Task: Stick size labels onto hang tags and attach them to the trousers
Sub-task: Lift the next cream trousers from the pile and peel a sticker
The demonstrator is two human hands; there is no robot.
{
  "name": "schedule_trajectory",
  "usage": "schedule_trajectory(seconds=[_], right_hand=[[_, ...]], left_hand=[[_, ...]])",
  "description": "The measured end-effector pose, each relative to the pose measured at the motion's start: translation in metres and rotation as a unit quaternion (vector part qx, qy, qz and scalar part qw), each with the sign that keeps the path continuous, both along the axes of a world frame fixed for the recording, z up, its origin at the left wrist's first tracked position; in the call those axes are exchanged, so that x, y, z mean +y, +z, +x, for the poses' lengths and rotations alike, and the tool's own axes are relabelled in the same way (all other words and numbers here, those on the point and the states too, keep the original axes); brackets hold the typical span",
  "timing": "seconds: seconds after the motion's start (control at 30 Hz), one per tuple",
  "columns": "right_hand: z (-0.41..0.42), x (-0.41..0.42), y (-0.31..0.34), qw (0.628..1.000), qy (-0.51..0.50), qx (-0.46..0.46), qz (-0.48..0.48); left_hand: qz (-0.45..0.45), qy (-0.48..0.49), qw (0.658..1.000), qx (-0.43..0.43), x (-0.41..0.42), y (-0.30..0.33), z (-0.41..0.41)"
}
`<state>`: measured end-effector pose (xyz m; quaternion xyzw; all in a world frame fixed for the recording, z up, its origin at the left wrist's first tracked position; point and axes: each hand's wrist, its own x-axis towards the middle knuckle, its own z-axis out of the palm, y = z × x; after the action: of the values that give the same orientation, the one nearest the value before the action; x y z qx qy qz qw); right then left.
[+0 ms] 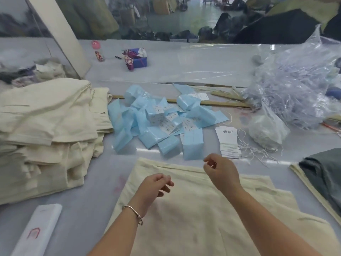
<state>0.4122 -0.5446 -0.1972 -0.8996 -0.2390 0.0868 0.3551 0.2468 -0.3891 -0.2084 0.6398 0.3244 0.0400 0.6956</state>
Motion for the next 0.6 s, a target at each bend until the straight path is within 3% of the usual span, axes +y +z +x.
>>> schedule_trajectory(seconds=[0.1,0.2,0.37,0.5,0.6], right_hand=[[0.033,0.044,-0.029,0.996,-0.047,0.071,-0.029],[0.062,0.077,-0.049,0.979,-0.117,0.161,0.032],[0.089,0.11,-0.059,0.948,-0.217,0.213,0.088],[0.092,0.111,-0.059,0.932,-0.177,0.27,0.166],[0.092,0.106,-0.063,0.937,-0.178,0.248,0.17]], left_hand=[[-0.024,0.003,1.0,-0.001,0.026,-0.01,0.024],[-0.075,-0.001,0.997,-0.012,0.042,-0.022,0.046],[-0.121,-0.003,0.992,-0.032,0.061,-0.037,0.069],[-0.135,-0.002,0.99,-0.047,0.073,-0.037,0.086],[-0.078,-0.016,0.995,-0.062,0.077,-0.035,0.106]])
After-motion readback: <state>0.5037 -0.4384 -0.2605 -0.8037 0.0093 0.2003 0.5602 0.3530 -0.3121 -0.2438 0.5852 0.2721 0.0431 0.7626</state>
